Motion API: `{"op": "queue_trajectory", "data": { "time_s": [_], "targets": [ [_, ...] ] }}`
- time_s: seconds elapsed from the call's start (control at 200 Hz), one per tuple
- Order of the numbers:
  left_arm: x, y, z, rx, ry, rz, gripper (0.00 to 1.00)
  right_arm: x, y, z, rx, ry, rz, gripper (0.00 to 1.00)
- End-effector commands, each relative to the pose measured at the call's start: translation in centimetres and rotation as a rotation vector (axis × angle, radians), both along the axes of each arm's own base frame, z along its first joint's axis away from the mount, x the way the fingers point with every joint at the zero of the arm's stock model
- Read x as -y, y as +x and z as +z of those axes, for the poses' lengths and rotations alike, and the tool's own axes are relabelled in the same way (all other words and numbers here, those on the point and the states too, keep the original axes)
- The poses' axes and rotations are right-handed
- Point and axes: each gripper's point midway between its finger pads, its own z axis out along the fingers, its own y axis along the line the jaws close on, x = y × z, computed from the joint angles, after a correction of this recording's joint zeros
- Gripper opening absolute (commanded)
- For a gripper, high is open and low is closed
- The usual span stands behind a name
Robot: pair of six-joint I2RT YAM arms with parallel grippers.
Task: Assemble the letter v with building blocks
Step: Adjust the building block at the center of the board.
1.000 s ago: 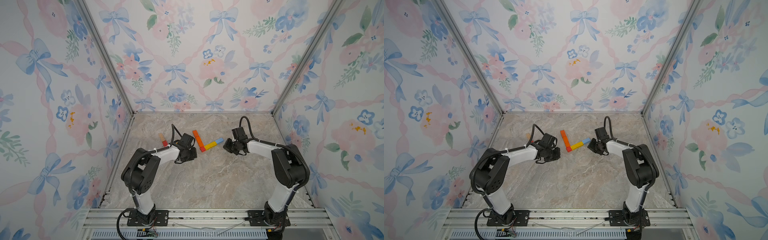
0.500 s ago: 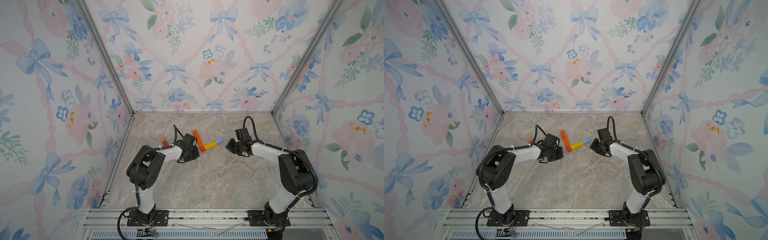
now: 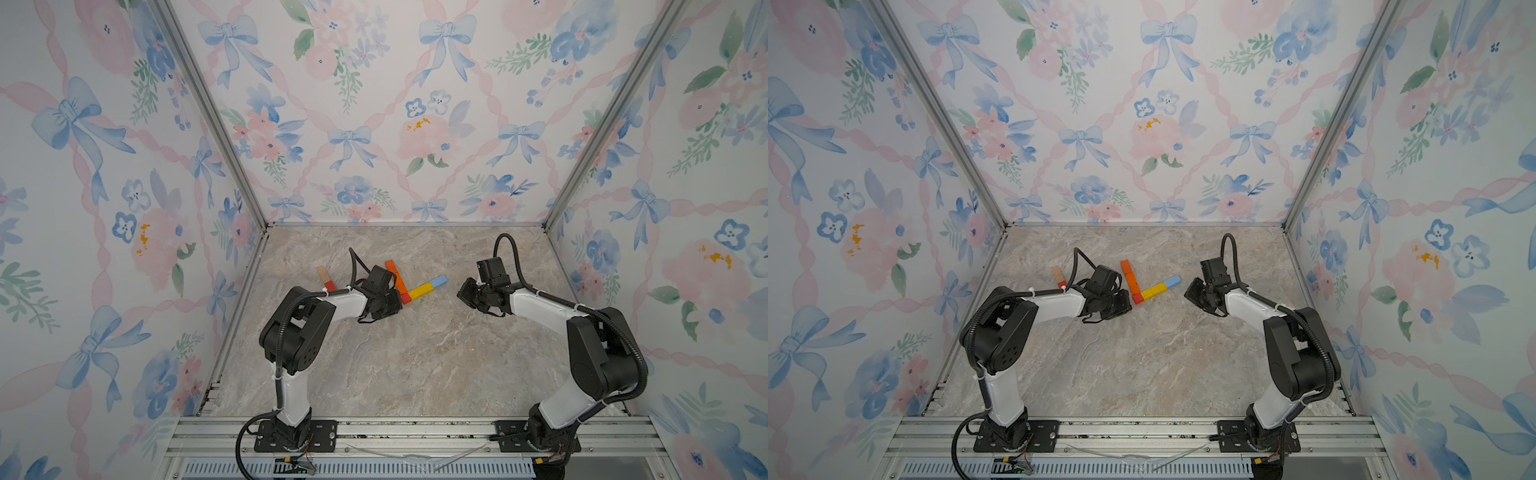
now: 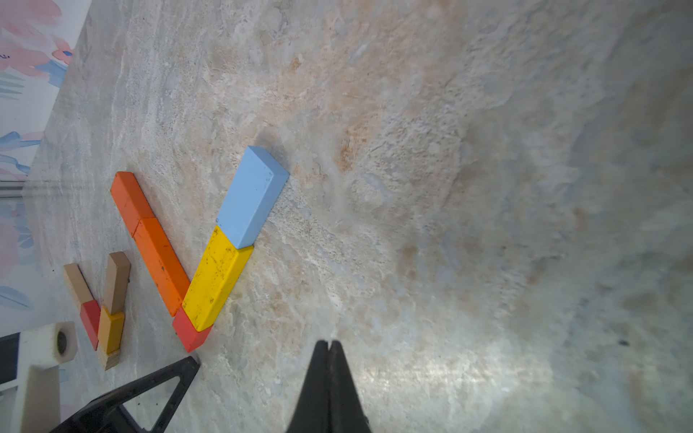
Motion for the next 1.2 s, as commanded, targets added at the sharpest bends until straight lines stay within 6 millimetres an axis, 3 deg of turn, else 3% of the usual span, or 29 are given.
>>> {"op": "queue_trajectory", "data": {
  "time_s": [0.0, 0.78, 1.195],
  "targets": [
    [0.0, -0.2, -1.4, -0.041, 0.015, 0.010, 0.00, 0.8, -0.4, 0.3, 0.000, -0.005, -0.024, 0.00],
    [-0.1, 1.1, -2.2, -0.041, 0.029, 0.034, 0.00, 0.9, -0.6, -0.2, -0.015, -0.004, -0.026, 0.00],
    [-0.7, 0.6, -2.0, -0.038, 0.036, 0.046, 0.00, 1.1, -0.7, 0.2, -0.007, -0.002, -0.031, 0.00]
  ]
}}
